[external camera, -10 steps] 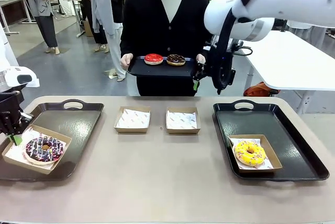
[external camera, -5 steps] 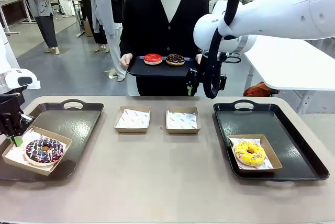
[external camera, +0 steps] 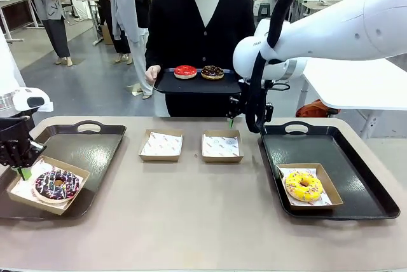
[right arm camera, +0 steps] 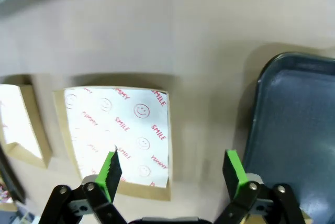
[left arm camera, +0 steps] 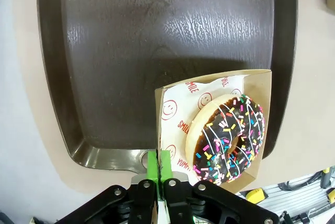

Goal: Individually package the donuts and arrange them on the tray.
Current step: Place the picked Paper togo box on the Handle tray while simultaneously picking up another Paper togo box from the table with the other hand.

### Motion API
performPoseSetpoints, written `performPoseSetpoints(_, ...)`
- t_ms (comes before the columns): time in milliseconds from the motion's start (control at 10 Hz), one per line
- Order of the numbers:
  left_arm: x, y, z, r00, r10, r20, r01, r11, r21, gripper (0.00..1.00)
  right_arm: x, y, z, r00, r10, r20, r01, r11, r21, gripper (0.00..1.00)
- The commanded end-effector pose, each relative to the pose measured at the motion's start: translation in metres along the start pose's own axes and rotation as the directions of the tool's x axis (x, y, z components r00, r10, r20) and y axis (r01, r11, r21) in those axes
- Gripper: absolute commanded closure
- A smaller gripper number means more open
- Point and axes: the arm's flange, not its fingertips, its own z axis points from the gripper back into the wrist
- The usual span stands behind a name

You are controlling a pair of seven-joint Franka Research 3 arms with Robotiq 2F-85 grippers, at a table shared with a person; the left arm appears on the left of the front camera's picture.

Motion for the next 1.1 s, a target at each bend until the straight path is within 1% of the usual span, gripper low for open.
performPoseSetpoints(0,0.006,0.007,0.003,1.0,-0.004,0.01,0.004,1.0,0.002,0.99,-0.008,0.005,-0.012,1.0,0.031,0.002,-0.031,0.997,-0.069,0.0)
performPoseSetpoints(200,0.009,0.008,0.003,1.0,-0.006,0.014,0.007,1.0,-0.01,0.99,-0.014,0.004,-0.015,0.999,0.037,-0.024,-0.039,0.997,-0.07,0.0)
performPoseSetpoints(300,0.006,0.008,0.005,1.0,-0.015,0.015,0.015,1.0,-0.018,0.99,-0.009,0.006,-0.015,0.999,0.032,-0.021,-0.033,0.999,-0.034,0.0)
performPoseSetpoints(400,0.004,0.004,0.003,1.0,0.009,0.004,-0.009,1.0,-0.005,0.99,-0.009,0.006,-0.015,0.999,0.032,-0.021,-0.033,0.999,-0.034,0.0)
performPoseSetpoints(800,0.004,0.004,0.003,1.0,0.009,0.004,-0.009,1.0,-0.005,0.99,-0.01,0.007,-0.016,0.999,0.038,-0.023,-0.039,0.998,-0.04,0.0)
performPoseSetpoints(900,0.004,0.005,0.003,1.0,0.01,0.004,-0.01,1.0,-0.007,0.99,-0.016,0.011,-0.021,0.999,0.039,0.008,-0.039,0.999,-0.037,0.0)
performPoseSetpoints(1000,-0.001,0.003,0.005,0.998,0.057,0.016,-0.057,0.998,-0.011,0.99,-0.02,0.013,-0.024,0.999,0.015,0.038,-0.014,0.999,-0.036,0.0)
